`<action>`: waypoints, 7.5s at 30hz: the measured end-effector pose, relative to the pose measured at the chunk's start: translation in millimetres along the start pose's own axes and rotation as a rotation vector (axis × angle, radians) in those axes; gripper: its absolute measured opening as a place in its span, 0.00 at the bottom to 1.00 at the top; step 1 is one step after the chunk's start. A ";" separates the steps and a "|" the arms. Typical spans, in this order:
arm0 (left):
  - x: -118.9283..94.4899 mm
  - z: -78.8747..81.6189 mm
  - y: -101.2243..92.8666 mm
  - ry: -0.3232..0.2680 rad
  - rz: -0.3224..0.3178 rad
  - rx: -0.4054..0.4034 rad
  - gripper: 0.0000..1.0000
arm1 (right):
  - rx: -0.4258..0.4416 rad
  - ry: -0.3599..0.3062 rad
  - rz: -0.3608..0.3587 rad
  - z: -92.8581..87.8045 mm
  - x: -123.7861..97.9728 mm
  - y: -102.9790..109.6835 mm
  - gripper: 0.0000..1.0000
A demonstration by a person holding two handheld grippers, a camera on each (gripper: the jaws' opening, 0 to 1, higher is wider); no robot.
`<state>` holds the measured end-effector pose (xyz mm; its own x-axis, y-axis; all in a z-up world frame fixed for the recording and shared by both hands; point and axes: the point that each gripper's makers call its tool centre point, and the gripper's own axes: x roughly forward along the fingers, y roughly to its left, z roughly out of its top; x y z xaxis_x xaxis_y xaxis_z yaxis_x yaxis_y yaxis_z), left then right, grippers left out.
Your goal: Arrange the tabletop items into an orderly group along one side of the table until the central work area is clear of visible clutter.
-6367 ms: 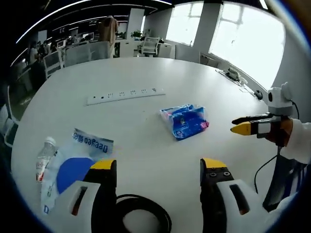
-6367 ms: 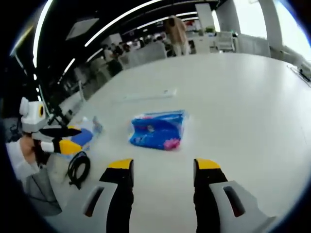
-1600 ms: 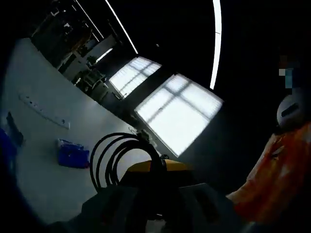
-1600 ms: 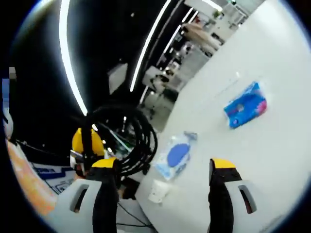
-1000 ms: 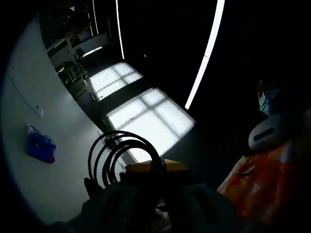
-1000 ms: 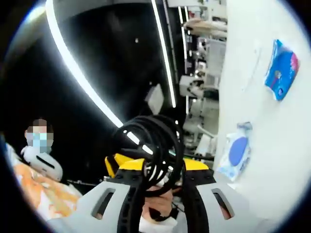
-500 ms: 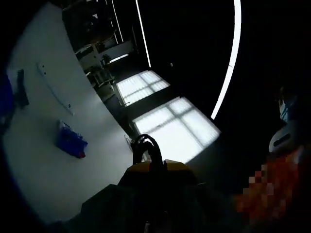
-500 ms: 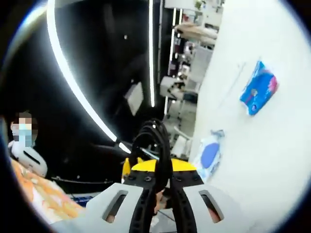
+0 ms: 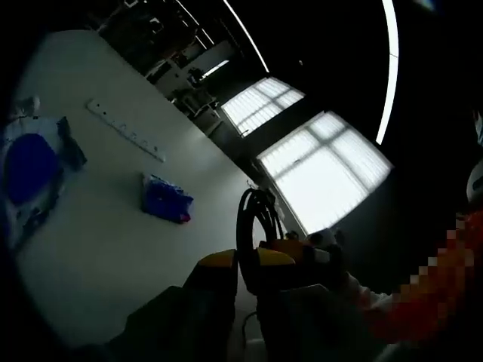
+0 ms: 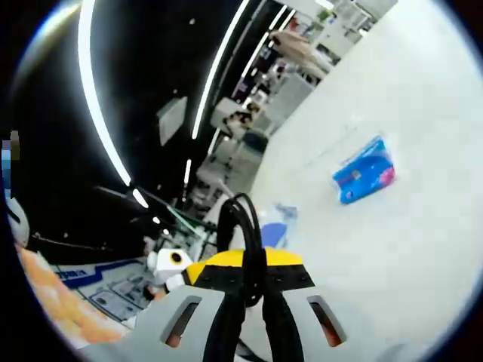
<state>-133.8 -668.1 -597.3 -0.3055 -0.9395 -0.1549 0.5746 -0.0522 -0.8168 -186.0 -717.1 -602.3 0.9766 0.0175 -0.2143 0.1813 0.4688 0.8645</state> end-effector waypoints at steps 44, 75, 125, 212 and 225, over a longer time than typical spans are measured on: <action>86.8 -50.0 116.8 0.374 0.330 0.031 0.03 | -0.367 0.349 -0.511 15.8 42.6 -151.4 0.05; 93.8 -71.7 144.6 0.413 0.418 -0.016 0.04 | -0.654 0.459 -0.558 19.7 49.6 -180.0 0.07; 97.8 -54.1 129.6 0.324 0.446 0.155 0.18 | -0.465 0.199 -0.507 -8.4 -12.0 -128.3 0.26; -148.2 43.6 127.0 -0.231 0.828 0.113 0.74 | -0.829 0.473 -0.211 33.5 96.6 -39.5 0.32; -155.5 38.8 157.4 -0.177 0.885 0.058 0.65 | -0.955 0.670 -0.061 38.7 162.6 -16.4 0.33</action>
<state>33.6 -543.4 -680.2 0.3849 -0.6821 -0.6217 0.5829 0.7019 -0.4093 -25.7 -756.0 -633.7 0.6614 0.3008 -0.6871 -0.2130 0.9537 0.2124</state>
